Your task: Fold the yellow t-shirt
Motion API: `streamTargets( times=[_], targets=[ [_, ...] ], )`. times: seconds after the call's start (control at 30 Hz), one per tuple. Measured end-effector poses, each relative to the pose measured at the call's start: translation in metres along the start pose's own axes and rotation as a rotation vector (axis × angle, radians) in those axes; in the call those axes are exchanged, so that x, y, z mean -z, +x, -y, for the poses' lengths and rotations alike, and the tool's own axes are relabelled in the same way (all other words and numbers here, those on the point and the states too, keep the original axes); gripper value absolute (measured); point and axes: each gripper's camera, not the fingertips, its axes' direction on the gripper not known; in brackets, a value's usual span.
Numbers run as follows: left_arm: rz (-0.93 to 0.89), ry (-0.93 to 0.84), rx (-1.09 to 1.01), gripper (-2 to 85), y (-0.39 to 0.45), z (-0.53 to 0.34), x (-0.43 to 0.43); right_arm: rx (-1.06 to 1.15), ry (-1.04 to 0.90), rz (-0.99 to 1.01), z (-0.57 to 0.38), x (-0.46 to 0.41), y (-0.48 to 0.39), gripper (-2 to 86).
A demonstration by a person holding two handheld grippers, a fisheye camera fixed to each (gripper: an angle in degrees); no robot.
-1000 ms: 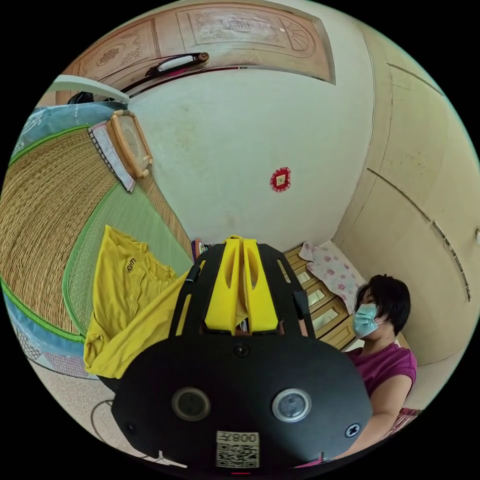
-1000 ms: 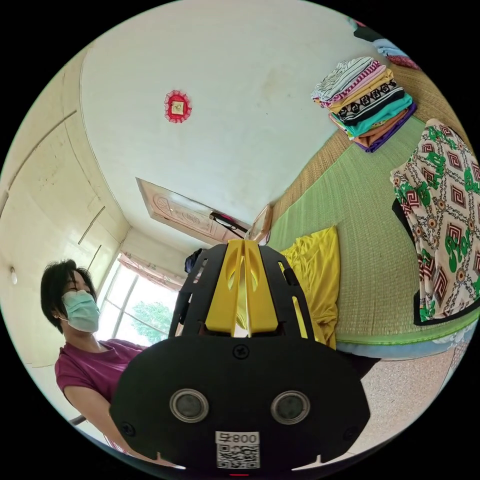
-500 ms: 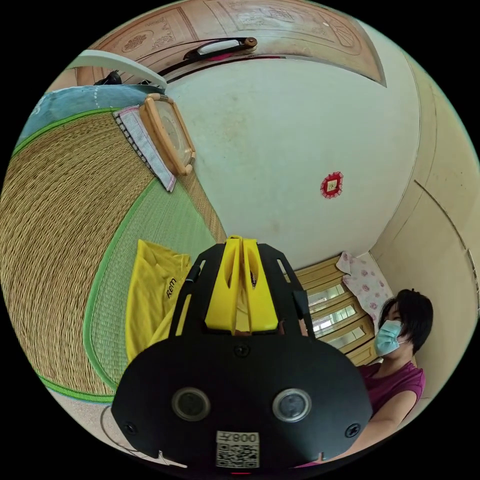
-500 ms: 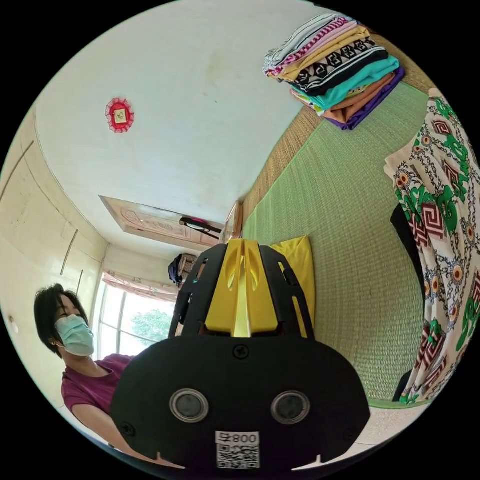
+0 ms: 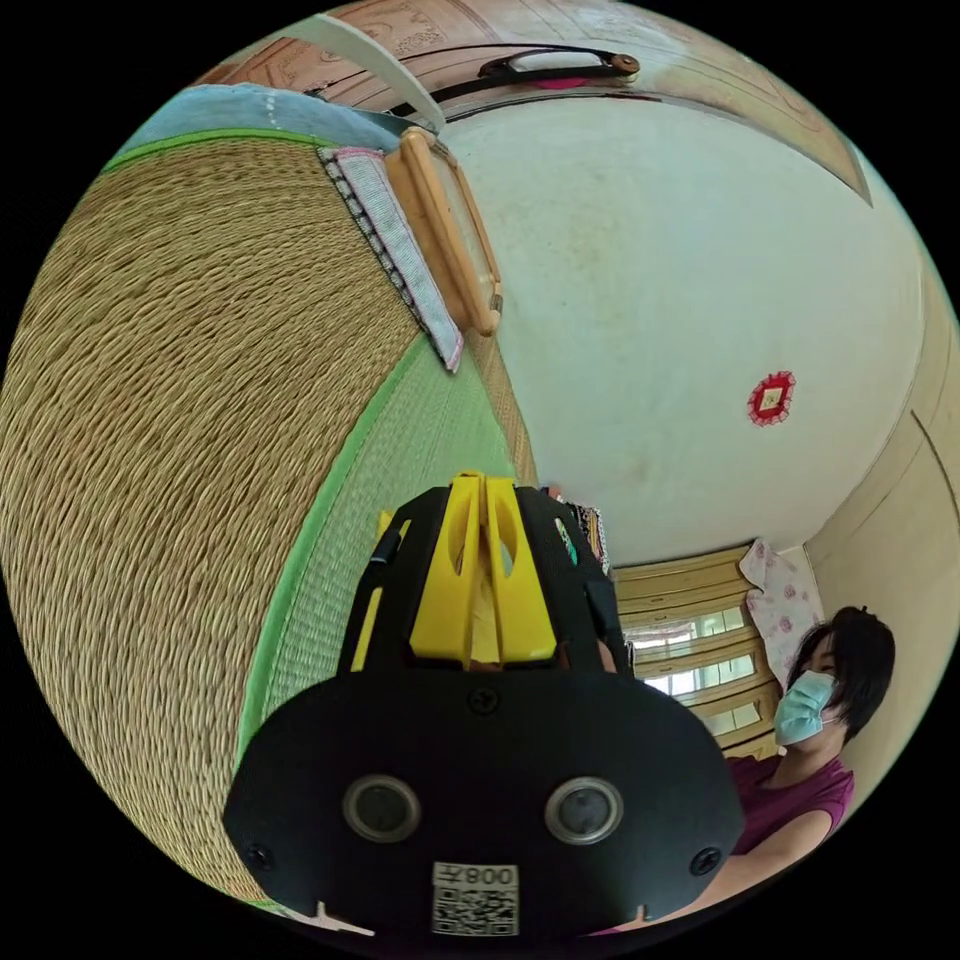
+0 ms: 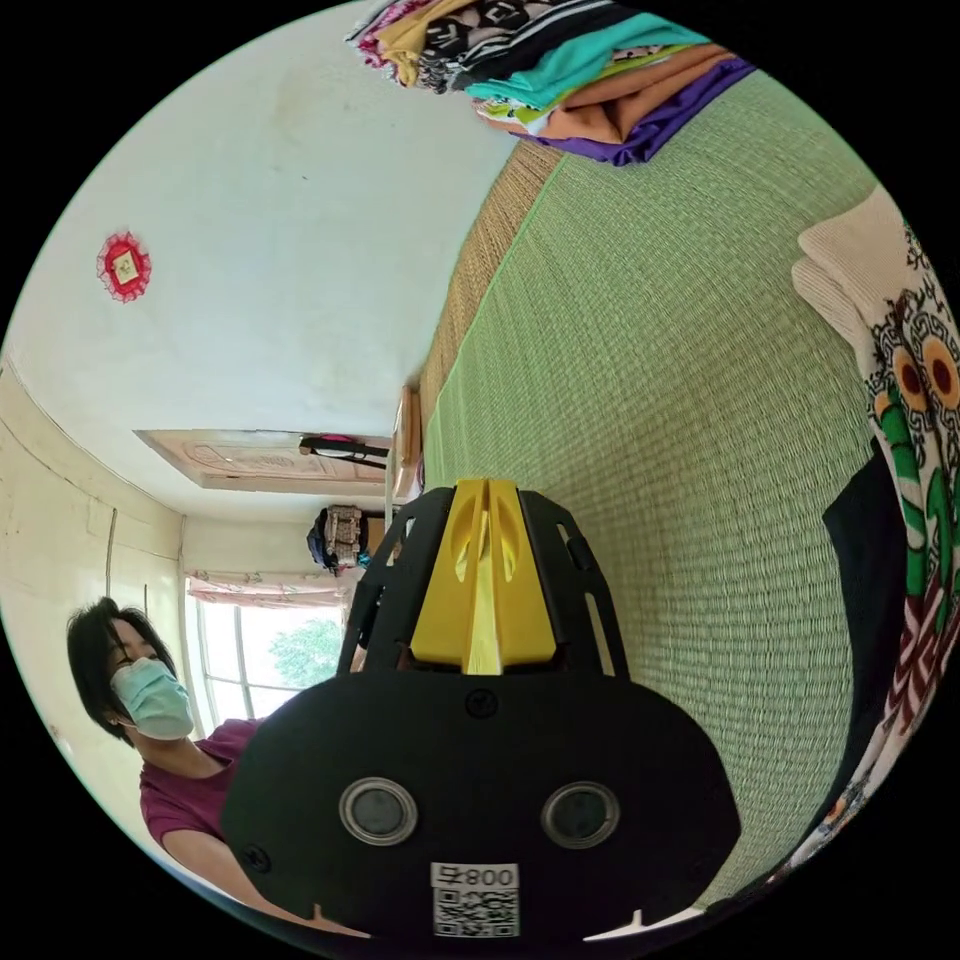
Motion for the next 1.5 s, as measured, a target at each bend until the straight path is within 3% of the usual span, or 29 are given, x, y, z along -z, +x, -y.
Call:
streamTargets(
  times=[0.37,0.8,1.1,1.3,1.5],
  targets=[
    [-0.005,0.009,0.074,4.9,-0.099,0.008,-0.019,-0.062,-0.045,0.018,0.025,-0.032,0.070,0.2],
    [-0.057,-0.009,0.123,6.9,-0.169,0.003,-0.014,0.002,-0.017,0.044,0.012,-0.034,0.078,0.0],
    [-0.098,-0.027,0.181,5.0,-0.207,-0.003,-0.012,0.189,-0.141,-0.108,-0.026,-0.100,0.020,0.1],
    [-0.104,0.090,0.168,2.3,-0.218,-0.018,0.002,0.307,-0.266,-0.245,-0.040,-0.176,-0.016,0.1],
    [-0.098,-0.114,0.082,1.8,-0.208,-0.041,-0.042,0.318,-0.266,-0.390,-0.042,-0.227,-0.023,0.1]
  ],
)
